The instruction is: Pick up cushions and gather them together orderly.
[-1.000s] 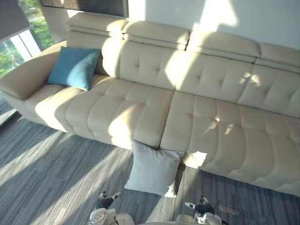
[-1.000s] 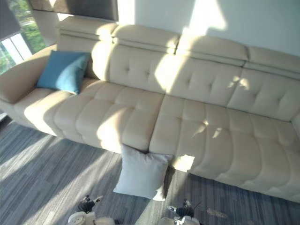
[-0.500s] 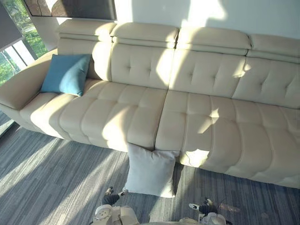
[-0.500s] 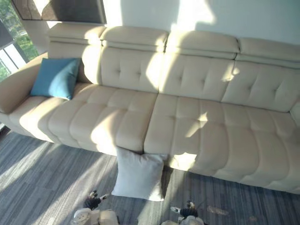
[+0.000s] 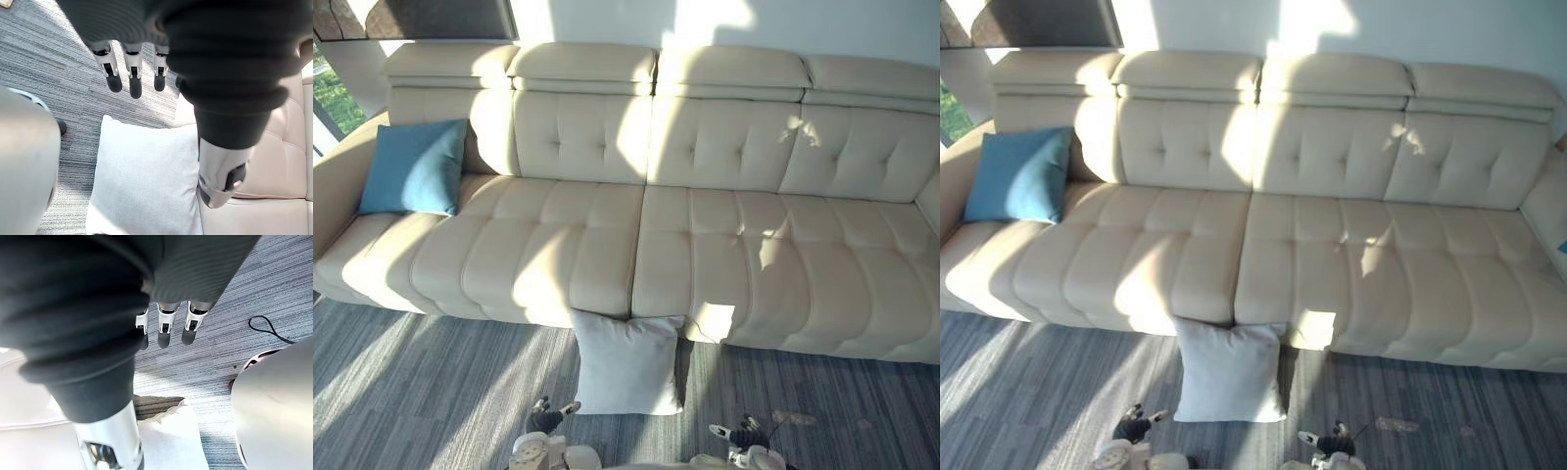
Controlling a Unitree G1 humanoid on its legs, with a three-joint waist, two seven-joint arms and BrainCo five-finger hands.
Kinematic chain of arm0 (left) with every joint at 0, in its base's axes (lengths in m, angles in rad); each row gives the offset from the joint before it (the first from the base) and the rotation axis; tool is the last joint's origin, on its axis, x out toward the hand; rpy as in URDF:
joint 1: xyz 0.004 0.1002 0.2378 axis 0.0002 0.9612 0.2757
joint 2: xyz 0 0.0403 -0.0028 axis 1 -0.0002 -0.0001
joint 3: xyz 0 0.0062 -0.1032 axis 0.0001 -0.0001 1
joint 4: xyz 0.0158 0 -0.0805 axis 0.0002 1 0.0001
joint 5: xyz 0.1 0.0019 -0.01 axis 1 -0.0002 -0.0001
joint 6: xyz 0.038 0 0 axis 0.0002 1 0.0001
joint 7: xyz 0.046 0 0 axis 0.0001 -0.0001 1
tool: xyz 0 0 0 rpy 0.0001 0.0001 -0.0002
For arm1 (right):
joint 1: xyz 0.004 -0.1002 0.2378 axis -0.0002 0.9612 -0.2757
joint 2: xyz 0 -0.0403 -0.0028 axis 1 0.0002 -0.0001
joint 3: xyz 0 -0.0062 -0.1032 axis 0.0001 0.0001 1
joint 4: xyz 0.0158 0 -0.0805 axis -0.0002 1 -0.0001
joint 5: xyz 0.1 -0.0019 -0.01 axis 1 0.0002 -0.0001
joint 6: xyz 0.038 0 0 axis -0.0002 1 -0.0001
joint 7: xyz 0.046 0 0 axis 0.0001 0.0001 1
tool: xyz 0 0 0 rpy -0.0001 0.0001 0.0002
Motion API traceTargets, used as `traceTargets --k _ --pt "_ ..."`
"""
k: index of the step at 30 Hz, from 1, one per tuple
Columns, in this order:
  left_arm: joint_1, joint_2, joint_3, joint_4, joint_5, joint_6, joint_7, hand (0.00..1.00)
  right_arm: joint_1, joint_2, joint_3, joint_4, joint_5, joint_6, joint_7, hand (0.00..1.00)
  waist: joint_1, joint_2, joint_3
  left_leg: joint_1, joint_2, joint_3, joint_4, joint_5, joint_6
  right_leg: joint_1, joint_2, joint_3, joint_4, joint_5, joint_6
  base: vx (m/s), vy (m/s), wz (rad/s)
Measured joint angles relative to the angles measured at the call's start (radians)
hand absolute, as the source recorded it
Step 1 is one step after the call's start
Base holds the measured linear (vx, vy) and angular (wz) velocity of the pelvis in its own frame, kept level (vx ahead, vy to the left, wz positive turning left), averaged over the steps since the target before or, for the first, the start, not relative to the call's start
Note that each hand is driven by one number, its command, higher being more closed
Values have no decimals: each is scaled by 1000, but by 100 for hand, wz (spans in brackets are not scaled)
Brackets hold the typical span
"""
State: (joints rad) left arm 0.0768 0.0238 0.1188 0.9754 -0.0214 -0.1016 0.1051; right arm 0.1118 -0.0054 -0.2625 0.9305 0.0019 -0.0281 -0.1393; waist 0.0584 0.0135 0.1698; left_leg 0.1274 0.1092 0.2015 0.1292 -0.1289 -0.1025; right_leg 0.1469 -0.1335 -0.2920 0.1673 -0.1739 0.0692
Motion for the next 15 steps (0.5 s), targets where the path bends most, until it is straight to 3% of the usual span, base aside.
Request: traceTargets --k 3,4,15 --pt "3 -4 0 0 0 0 1 0 1 1 -8 1 0 0 -6 0 0 3 -2 15 -2 -12 -32 21 -4 13 5 -8 -10 0 0 9 -40 10" --pt "13 1 5 14 -1 -1 6 0 -4 1 -8 36 0 -2 -18 0 3 -22 -23 35 -16 -33 -129 88 10 28 21 -4 -105 76 -8 -7 -21 5" --pt "14 0 21 19 -1 -1 8 0 -5 4 -8 40 0 -1 -18 0 2 -24 -29 51 -16 -19 -151 92 10 27 21 6 -103 76 -8 -1 0 -3"
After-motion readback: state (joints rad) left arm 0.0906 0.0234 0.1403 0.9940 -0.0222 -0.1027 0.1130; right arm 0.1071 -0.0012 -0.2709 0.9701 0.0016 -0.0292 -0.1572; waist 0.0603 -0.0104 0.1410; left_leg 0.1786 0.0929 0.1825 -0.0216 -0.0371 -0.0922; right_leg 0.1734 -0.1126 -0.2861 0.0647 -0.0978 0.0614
